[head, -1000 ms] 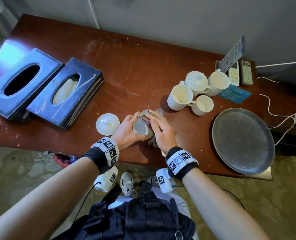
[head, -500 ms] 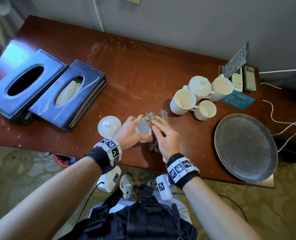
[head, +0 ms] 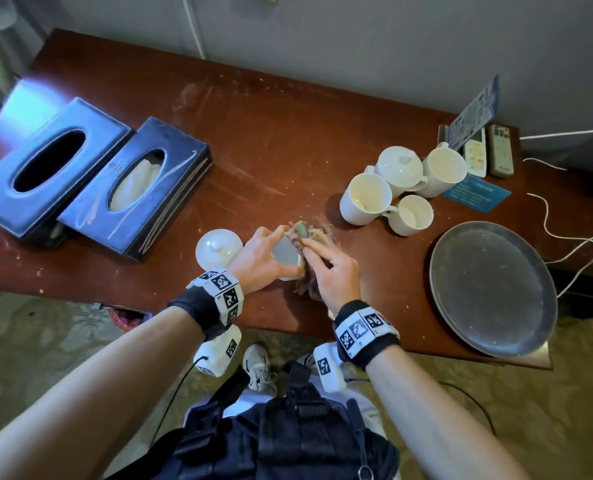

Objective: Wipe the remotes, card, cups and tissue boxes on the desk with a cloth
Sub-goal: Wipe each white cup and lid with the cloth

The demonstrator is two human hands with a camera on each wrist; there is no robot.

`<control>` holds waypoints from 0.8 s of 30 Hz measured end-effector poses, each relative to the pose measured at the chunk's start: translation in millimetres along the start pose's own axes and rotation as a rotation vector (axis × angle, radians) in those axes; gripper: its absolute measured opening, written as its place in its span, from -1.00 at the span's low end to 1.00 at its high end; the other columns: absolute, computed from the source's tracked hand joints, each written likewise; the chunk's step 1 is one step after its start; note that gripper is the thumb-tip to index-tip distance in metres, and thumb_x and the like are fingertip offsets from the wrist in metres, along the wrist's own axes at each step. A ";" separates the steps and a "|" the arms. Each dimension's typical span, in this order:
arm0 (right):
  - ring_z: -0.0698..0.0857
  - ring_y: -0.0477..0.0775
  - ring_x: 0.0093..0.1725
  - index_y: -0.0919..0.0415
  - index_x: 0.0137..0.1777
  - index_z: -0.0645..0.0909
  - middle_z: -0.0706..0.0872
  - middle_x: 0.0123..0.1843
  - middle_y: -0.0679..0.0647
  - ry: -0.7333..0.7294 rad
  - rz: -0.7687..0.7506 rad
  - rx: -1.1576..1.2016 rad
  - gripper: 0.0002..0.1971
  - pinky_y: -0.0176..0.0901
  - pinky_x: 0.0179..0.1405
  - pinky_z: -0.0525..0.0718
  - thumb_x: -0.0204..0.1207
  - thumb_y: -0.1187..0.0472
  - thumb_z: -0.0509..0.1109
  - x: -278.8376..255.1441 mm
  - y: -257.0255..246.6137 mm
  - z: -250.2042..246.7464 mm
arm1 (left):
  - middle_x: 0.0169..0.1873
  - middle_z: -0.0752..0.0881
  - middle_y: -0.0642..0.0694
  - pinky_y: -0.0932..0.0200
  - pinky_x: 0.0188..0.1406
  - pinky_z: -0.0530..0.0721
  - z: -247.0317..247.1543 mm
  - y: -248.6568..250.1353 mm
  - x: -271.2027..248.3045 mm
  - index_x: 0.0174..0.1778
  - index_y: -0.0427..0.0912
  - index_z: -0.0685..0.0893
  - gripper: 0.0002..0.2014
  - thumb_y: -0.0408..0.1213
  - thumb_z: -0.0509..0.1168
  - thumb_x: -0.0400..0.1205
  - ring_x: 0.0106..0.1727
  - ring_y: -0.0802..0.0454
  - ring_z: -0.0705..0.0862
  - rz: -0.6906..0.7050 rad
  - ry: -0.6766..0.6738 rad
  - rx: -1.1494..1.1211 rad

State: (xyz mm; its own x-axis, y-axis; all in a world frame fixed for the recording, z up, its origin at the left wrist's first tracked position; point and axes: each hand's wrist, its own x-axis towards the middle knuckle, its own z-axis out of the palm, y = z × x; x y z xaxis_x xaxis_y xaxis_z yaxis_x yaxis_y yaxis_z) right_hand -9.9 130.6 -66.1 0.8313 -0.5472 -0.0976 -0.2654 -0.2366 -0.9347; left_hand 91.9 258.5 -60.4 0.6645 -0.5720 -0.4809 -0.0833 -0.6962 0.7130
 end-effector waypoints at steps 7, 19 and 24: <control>0.66 -0.13 0.31 0.14 0.19 0.79 0.78 0.21 -0.07 0.119 0.175 0.009 -0.78 -0.24 0.42 0.52 0.59 0.24 0.44 27.9 -1.7 -16.7 | 0.34 0.41 -0.08 0.01 0.27 0.51 -7.3 11.6 5.1 0.74 0.04 0.16 0.02 0.24 0.50 0.44 0.34 -0.08 0.45 -0.023 -0.027 0.064; 0.67 -0.07 0.34 0.15 0.25 0.75 0.77 0.25 -0.02 0.180 0.275 0.190 -0.75 -0.11 0.47 0.55 0.60 0.26 0.43 21.6 15.6 -23.1 | 0.47 0.41 -0.17 0.02 0.34 0.44 -8.2 25.4 11.7 0.74 -0.04 0.16 -0.01 0.23 0.48 0.48 0.49 -0.13 0.41 -0.083 -0.018 0.037; 0.61 -0.26 0.33 0.13 0.20 0.78 0.68 0.19 -0.26 0.121 0.152 0.163 -0.76 -0.26 0.48 0.48 0.58 0.31 0.44 15.3 -1.8 -15.0 | 0.54 0.40 -0.18 0.07 0.28 0.50 -9.9 31.1 13.5 0.73 -0.10 0.19 0.00 0.21 0.50 0.47 0.45 -0.08 0.47 -0.074 -0.001 0.042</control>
State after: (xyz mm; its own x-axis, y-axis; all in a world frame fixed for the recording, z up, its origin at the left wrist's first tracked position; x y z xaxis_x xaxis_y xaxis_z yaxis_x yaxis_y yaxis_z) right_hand -4.0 110.6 -60.8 0.7206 -0.6613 -0.2084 -0.2924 -0.0173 -0.9561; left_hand 105.7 233.4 -39.7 0.6693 -0.5186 -0.5321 -0.0650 -0.7543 0.6533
